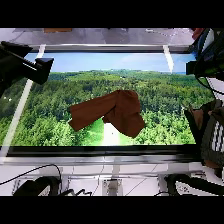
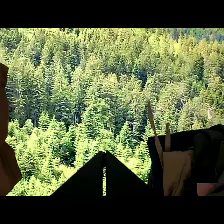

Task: Fold the clothes and pants, and hang the long-sleeved shirts on hangers.

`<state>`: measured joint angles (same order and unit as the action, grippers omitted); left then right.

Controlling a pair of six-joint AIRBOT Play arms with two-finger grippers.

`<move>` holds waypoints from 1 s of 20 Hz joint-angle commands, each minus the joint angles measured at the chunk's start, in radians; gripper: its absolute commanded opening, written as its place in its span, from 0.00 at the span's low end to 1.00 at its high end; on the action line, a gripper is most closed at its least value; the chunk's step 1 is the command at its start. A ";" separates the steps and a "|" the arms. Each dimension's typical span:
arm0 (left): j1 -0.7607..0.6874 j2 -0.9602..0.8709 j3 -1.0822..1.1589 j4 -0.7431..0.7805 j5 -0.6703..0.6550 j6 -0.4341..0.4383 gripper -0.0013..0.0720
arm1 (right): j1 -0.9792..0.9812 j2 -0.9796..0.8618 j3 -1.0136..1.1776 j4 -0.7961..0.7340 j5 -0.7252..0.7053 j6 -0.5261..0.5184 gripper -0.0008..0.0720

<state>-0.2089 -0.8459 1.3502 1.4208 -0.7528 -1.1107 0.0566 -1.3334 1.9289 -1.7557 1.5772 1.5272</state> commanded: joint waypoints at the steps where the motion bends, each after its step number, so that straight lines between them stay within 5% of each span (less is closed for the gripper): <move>1: 0.001 0.000 0.000 0.000 0.000 0.000 0.98 | 0.001 0.000 0.000 0.000 0.000 0.000 0.03; 11: 0.001 0.000 0.000 0.000 0.000 0.000 0.98 | 0.001 0.000 0.000 0.000 0.000 0.000 0.03; 15: 0.001 0.000 0.000 0.000 0.000 0.000 0.98 | 0.001 0.000 0.000 0.006 -0.129 0.000 0.03; 20: 0.001 -0.018 0.000 -0.209 0.011 -0.009 0.98 | 0.001 0.000 0.000 0.052 -0.231 0.000 0.03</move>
<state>-0.2089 -0.8520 1.3502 1.3495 -0.7475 -1.1118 0.0566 -1.3334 1.9289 -1.7298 1.4139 1.5272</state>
